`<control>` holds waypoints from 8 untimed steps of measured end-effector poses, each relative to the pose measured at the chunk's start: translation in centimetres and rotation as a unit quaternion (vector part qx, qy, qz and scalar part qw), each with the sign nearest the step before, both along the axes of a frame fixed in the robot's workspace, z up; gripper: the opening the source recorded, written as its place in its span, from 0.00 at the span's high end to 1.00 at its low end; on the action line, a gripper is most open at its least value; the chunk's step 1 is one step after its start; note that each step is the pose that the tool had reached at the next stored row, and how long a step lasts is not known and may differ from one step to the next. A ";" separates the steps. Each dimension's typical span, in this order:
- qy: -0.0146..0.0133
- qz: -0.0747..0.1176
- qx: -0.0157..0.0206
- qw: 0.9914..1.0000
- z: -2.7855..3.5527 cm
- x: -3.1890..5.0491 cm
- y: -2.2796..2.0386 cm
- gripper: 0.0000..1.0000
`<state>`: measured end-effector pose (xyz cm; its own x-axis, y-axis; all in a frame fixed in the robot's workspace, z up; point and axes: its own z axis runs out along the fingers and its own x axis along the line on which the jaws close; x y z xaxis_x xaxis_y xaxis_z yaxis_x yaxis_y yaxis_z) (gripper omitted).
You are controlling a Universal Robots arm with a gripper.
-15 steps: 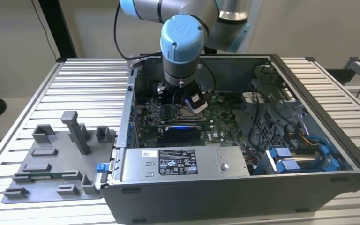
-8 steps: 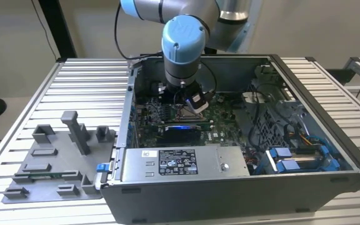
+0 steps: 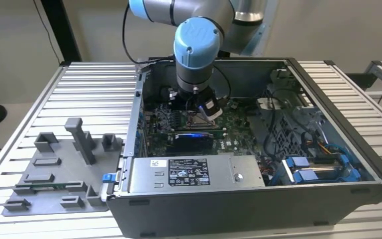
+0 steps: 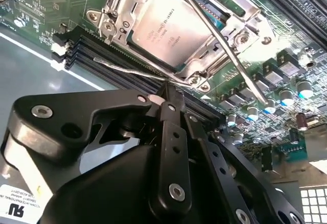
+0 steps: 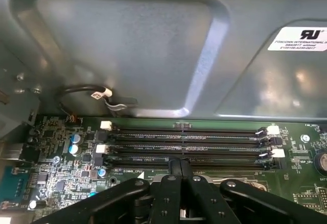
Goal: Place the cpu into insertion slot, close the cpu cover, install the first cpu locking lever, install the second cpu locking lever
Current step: 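Install the first cpu locking lever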
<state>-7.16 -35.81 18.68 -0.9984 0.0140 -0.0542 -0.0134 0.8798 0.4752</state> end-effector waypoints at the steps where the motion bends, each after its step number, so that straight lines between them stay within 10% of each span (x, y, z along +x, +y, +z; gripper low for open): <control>1: 0.000 0.000 0.000 1.000 -0.04 0.05 0.00 1.00; 8: 0.000 0.000 0.000 1.000 -0.27 0.26 0.00 1.00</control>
